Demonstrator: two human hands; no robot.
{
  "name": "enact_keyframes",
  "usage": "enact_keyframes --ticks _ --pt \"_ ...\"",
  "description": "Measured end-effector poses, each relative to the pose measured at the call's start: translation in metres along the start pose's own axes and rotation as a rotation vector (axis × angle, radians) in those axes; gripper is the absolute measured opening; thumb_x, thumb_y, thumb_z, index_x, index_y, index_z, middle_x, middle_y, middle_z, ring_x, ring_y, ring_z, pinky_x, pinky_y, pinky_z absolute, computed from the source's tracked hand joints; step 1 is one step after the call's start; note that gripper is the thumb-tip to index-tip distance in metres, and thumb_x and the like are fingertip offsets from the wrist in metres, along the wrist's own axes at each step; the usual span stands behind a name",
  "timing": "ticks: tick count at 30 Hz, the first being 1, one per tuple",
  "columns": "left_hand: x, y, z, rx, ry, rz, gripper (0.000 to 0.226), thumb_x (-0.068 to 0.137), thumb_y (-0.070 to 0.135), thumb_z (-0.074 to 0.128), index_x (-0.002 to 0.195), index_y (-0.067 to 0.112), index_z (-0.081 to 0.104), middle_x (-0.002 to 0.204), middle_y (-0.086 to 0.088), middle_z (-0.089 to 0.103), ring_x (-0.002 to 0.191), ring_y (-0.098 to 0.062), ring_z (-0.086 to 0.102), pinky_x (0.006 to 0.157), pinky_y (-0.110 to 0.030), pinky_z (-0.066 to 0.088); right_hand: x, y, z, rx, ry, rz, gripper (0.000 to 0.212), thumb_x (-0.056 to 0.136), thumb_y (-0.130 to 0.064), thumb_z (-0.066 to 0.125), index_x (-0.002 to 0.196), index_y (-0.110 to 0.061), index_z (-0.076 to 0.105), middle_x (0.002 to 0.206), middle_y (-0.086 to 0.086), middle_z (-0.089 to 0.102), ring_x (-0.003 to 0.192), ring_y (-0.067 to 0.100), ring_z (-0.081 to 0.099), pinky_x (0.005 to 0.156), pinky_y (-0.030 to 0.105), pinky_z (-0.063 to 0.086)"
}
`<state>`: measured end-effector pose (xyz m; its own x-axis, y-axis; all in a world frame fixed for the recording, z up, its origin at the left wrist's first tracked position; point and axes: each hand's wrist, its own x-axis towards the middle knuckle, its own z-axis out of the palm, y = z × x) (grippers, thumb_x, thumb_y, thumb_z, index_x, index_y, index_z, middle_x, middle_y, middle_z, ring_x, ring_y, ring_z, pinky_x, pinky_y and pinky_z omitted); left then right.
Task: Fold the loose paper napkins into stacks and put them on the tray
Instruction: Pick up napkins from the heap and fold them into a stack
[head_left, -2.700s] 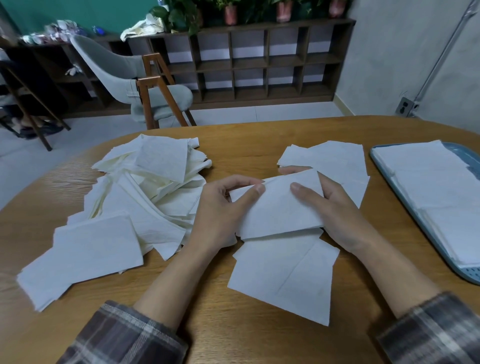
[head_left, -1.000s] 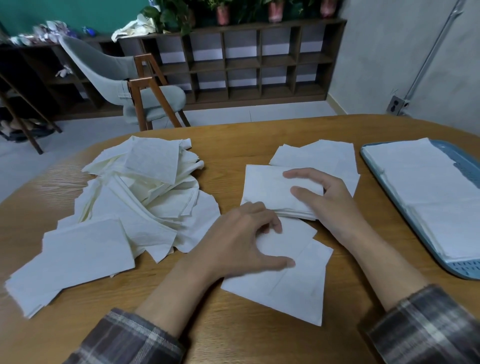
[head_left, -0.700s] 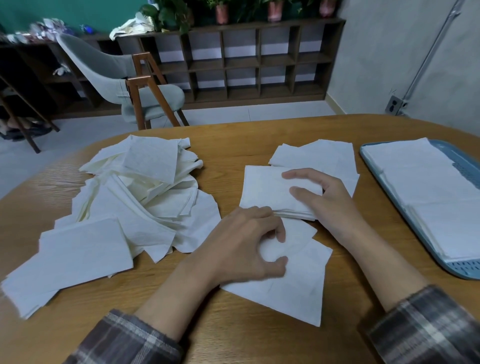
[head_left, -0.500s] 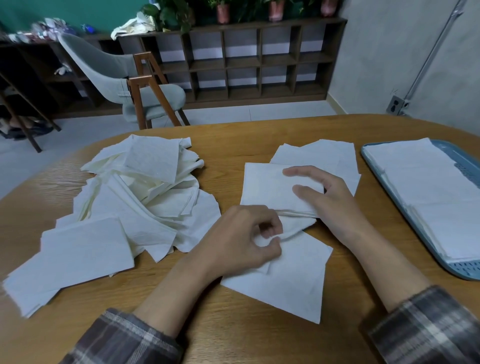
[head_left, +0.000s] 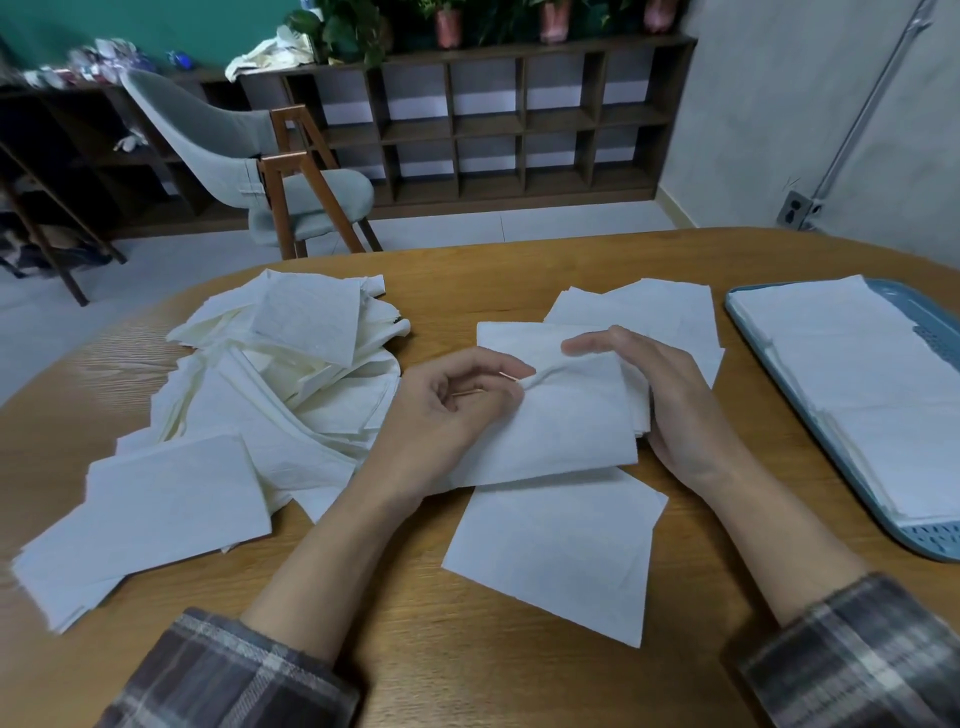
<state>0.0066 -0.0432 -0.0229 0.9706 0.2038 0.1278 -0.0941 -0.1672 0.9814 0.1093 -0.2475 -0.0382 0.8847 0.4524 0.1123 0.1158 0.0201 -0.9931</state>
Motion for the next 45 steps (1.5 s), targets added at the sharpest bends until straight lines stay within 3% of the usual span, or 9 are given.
enact_keyframes --ticks 5,9,13,21,26,33,37,40,45 --pt "0.001 -0.001 0.003 0.018 0.08 -0.007 0.013 0.097 0.013 0.074 0.103 0.02 0.082 0.098 0.003 0.081 0.098 -0.009 0.073 0.092 -0.025 0.053 -0.009 -0.003 0.009 0.001 -0.12 -0.01 0.042 0.088 -0.062 0.069 0.1 -0.025 0.081 0.109 0.008 0.077 0.109 0.024 0.071 0.096 0.042 0.049" --pt "0.0 0.0 0.005 0.069 0.11 0.033 0.013 0.094 0.021 0.079 0.106 0.023 0.081 0.096 0.008 0.08 0.099 0.001 0.071 0.088 -0.01 0.048 -0.012 -0.009 0.012 -0.071 -0.084 -0.001 0.019 0.096 -0.038 0.072 0.104 -0.024 0.081 0.103 -0.002 0.08 0.099 0.015 0.075 0.081 0.025 0.054" --pt "0.002 -0.005 0.004 0.166 0.173 0.067 0.021 0.089 0.027 0.084 0.109 0.031 0.078 0.103 0.023 0.073 0.098 0.001 0.067 0.078 -0.012 0.048 -0.011 -0.008 0.013 -0.1 -0.023 0.043 0.018 0.101 -0.029 0.067 0.111 -0.021 0.079 0.109 -0.002 0.079 0.106 0.018 0.073 0.085 0.029 0.053" --pt "0.002 -0.008 0.005 0.153 0.241 0.097 0.023 0.091 0.018 0.083 0.112 0.024 0.076 0.094 0.015 0.069 0.071 0.003 0.056 0.064 -0.009 0.041 -0.011 -0.008 0.013 -0.089 -0.125 0.005 0.045 0.1 -0.033 0.068 0.139 -0.054 0.059 0.144 -0.016 0.061 0.128 0.006 0.062 0.104 0.031 0.052" --pt "0.003 -0.01 0.005 0.166 0.261 0.089 0.024 0.09 0.021 0.084 0.111 0.027 0.075 0.09 0.01 0.069 0.067 0.0 0.053 0.061 -0.013 0.041 -0.011 -0.01 0.015 -0.077 -0.11 -0.011 0.046 0.103 -0.029 0.065 0.141 -0.055 0.056 0.145 -0.013 0.06 0.127 0.008 0.062 0.105 0.033 0.053" --pt "0.002 -0.002 0.005 0.069 0.265 -0.071 0.038 0.099 0.052 0.063 0.134 0.035 0.058 0.109 0.017 0.069 0.096 0.01 0.064 0.076 -0.008 0.047 -0.01 -0.016 0.009 0.42 -0.119 0.076 0.061 0.096 -0.019 0.065 0.144 -0.055 0.053 0.145 0.001 0.062 0.122 0.029 0.07 0.085 0.038 0.063" --pt "-0.003 0.008 0.009 -0.142 0.082 -0.218 0.049 0.087 0.073 0.052 0.128 0.047 0.061 0.114 0.022 0.071 0.102 0.006 0.067 0.078 -0.018 0.047 -0.009 -0.009 0.012 0.241 -0.067 0.066 0.059 0.102 -0.019 0.065 0.143 -0.059 0.05 0.147 -0.005 0.059 0.126 0.021 0.067 0.092 0.037 0.06" --pt "-0.002 0.006 0.007 -0.058 0.121 -0.172 0.054 0.089 0.048 0.076 0.138 0.048 0.052 0.108 0.007 0.072 0.091 -0.002 0.072 0.068 -0.015 0.053 -0.006 -0.003 0.014 -0.084 -0.047 0.003 0.059 0.104 -0.029 0.065 0.145 -0.064 0.04 0.161 -0.02 0.039 0.141 0.004 0.047 0.112 0.034 0.046" --pt "0.0 -0.008 0.003 0.109 0.149 0.015 0.06 0.099 0.018 0.073 0.148 0.036 0.044 0.123 0.006 0.068 0.097 0.005 0.067 0.074 -0.012 0.052 -0.007 -0.009 0.008 0.112 -0.206 0.056 0.055 0.092 -0.03 0.073 0.139 -0.053 0.057 0.142 -0.006 0.06 0.127 0.019 0.063 0.099 0.035 0.055"
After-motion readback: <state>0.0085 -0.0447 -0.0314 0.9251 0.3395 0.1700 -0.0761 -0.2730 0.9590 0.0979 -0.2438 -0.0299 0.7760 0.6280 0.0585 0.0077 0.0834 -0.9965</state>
